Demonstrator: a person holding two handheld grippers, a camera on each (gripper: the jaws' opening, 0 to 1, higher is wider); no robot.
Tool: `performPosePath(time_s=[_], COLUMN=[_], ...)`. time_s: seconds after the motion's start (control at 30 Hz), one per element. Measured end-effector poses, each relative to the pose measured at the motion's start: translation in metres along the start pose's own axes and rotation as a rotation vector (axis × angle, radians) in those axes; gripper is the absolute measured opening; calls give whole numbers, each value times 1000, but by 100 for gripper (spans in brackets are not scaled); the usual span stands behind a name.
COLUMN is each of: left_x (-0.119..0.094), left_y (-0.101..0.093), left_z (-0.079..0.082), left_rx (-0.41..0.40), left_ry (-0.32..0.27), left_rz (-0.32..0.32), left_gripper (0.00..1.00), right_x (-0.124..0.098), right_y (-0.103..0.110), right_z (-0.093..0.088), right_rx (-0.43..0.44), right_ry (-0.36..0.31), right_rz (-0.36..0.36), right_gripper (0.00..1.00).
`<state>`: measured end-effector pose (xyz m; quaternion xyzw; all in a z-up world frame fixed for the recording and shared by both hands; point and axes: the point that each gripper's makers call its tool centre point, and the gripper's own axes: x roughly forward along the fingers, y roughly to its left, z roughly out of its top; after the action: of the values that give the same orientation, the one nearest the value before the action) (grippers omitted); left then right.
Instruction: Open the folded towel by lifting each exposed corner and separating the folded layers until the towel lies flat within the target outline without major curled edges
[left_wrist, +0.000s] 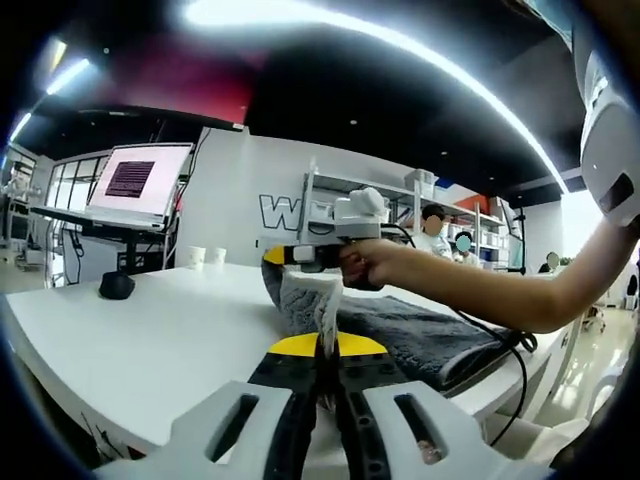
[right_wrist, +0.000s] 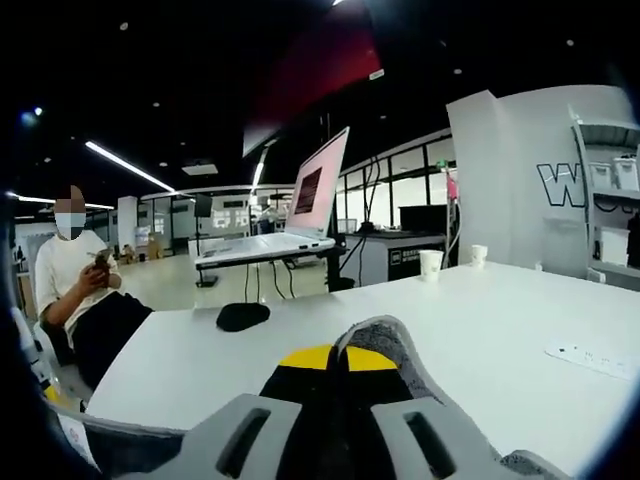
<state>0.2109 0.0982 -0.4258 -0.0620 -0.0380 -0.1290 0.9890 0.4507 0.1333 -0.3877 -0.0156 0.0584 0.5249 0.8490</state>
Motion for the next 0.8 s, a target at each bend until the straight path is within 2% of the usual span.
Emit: performPosePath(time_s=[0.3,0.37,0.53,0.57,0.73,0.8], left_x=[-5,-6,-9,-11,-13,-14], left_y=[7,9,16,19,21,23], left_z=[-5,-6,-11,-10,-13,-15], left_rx=[-7,-15,-21,-19,-20,-17], left_ry=[10,13,24,21,32,36], left_rz=[25,31,44,59,73,87], left_gripper=[3,3,4,4,8,9], right_x=[12,17,23,21,22,19], right_y=[1,3,0,-1,-3,-4], right_z=[-16,-23,-31,-36,-35,-35], right_rx=[13,24,71,47,57,60], right_ry=[34,43,74,94,94,91], right_rz=[-3,-3,-18,-18,-14,-17], right_gripper=[0,5,7,8,18,18])
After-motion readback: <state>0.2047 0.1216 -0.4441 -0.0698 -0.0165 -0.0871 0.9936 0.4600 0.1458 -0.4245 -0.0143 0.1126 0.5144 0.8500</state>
